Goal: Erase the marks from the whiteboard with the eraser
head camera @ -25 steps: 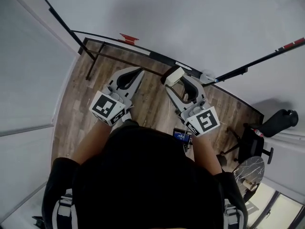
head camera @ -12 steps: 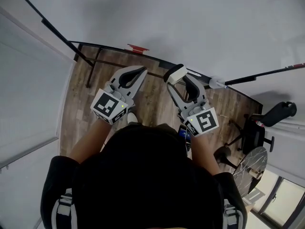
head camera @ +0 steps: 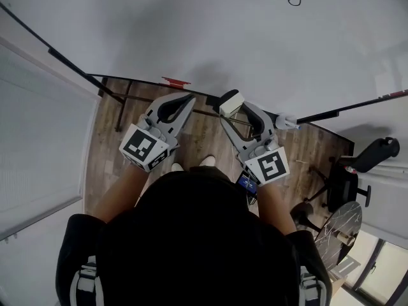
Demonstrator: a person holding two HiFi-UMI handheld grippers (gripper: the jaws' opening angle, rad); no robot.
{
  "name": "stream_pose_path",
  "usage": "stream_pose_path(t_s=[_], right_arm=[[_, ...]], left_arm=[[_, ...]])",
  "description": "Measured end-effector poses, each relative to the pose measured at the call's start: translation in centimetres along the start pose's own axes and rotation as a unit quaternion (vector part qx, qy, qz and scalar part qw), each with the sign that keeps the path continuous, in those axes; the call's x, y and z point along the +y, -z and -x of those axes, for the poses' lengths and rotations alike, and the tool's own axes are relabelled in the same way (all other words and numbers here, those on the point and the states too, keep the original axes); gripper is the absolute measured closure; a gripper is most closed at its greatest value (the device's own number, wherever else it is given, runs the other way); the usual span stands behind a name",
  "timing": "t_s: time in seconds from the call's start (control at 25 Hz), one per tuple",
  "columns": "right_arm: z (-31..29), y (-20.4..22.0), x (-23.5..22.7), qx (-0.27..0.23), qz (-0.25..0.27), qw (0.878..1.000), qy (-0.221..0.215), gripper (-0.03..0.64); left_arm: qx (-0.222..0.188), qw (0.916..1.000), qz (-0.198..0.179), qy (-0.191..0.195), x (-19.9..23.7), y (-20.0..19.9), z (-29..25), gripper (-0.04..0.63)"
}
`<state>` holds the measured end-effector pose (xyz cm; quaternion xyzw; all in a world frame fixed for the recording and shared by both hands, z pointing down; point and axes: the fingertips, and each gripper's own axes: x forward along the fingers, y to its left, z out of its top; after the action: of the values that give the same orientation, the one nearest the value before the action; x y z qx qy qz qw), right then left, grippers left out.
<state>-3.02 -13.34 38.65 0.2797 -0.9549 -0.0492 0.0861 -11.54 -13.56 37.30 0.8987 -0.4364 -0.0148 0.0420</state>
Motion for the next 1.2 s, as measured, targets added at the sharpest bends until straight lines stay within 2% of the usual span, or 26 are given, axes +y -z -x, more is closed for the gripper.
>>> stream_pose_path(t_s=[0.12, 0.28, 0.4, 0.56, 0.72, 0.96, 1.2], right_arm=[[-0.5, -1.7, -1.9, -0.010, 0.041, 0.999, 0.007, 0.394], [-0.3, -2.6, -4.5, 0.026, 0.119, 0.992, 0.022, 0.394], [-0.4, -3.7, -6.1, 0.054, 0.167, 0.984, 0.040, 0.394], [-0.8, -5.9, -7.5, 0.086, 0.232, 0.966, 0.074, 0.394], [-0.9, -9.6, -10.0, 0.115, 0.302, 0.937, 0.134, 0.394], [0.0, -17.9, -13.5, 0.146, 0.395, 0.878, 0.227, 0.396], [1.3, -25.5, -15.3, 0.147, 0.440, 0.837, 0.290, 0.396]], left_arm=[[0.001, 0.9998, -0.019, -0.012, 0.6, -1.5, -2.1, 0.589], [-0.001, 0.9988, -0.037, -0.031, 1.1, -3.5, -4.7, 0.589], [-0.006, 0.9980, -0.055, -0.032, 1.1, -5.4, -6.5, 0.589], [-0.004, 0.9971, -0.074, -0.016, 1.0, -7.6, -7.8, 0.589], [-0.016, 0.9968, -0.078, 0.003, 2.0, -9.4, -8.8, 0.589], [-0.034, 0.9955, -0.081, 0.035, 3.2, -11.3, -9.5, 0.589], [-0.042, 0.9937, -0.075, 0.072, 2.7, -12.1, -10.5, 0.589]])
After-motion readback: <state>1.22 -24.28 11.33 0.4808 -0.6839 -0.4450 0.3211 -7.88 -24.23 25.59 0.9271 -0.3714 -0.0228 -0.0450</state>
